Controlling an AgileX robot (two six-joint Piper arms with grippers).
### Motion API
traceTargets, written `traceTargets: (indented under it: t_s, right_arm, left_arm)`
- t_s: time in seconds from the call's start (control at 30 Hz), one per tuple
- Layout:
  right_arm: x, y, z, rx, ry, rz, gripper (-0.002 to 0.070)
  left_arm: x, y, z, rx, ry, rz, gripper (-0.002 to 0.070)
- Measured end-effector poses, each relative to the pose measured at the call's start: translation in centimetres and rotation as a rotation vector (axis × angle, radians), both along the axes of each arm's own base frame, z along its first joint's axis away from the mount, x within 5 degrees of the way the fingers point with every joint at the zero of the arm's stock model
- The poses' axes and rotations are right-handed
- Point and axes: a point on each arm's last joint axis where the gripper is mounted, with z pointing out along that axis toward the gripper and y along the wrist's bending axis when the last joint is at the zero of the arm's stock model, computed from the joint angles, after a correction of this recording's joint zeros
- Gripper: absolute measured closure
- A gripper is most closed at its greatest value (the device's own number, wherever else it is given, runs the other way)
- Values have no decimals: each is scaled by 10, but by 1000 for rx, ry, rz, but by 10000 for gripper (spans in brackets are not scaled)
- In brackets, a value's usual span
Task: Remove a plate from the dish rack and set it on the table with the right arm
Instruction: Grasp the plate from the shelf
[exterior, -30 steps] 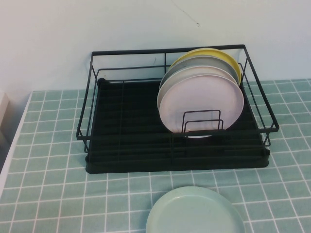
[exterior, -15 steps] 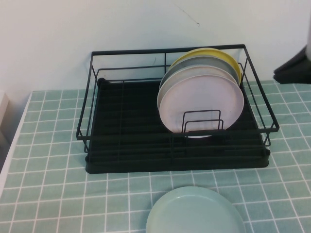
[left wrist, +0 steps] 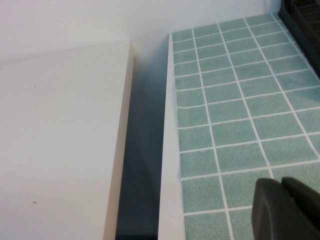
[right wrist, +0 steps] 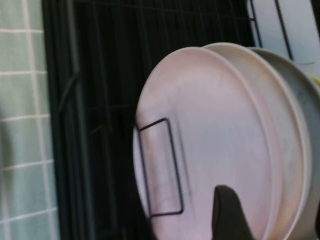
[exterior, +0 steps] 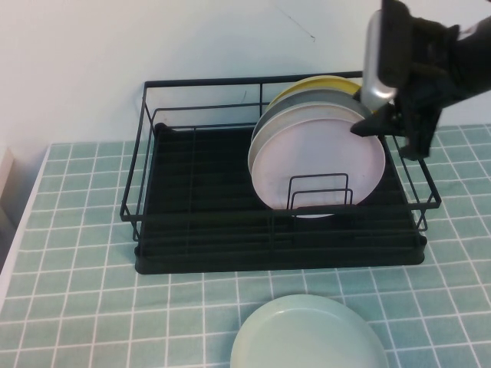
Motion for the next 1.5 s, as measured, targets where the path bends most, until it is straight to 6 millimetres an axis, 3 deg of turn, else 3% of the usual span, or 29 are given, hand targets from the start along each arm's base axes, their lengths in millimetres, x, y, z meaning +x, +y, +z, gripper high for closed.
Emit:
traceTargets:
  t_s: [0.27, 0.93, 1.0, 1.07, 1.13, 1.17, 1.27, 1.37, 1.5]
  right_arm:
    - [26, 11, -23, -7, -15, -23, 319]
    - [51, 16, -65, -29, 7, -64, 335]
    - [52, 16, -67, -30, 4, -69, 376]
    - [53, 16, -66, -24, 4, -77, 467]
    - [54, 16, -61, -12, 4, -98, 574]
    - [56, 16, -56, -2, -6, -114, 591]
    - [53, 14, -34, 27, -24, -146, 594]
    - [40, 10, 3, 46, -53, -158, 594]
    - [0, -1, 61, 121, -35, -208, 595]
  left_arm:
    - [0, 0, 0, 0, 0, 0, 678]
    - [0, 0, 0, 0, 0, 0, 678]
    - [0, 0, 0, 0, 0, 0, 678]
    - [0, 0, 0, 0, 0, 0, 678]
    - [0, 0, 0, 0, 0, 0, 678]
    - [0, 0, 0, 0, 0, 0, 678]
    - [0, 0, 0, 0, 0, 0, 678]
    - [0, 0, 0, 0, 0, 0, 678]
    - [0, 0, 0, 0, 0, 0, 678]
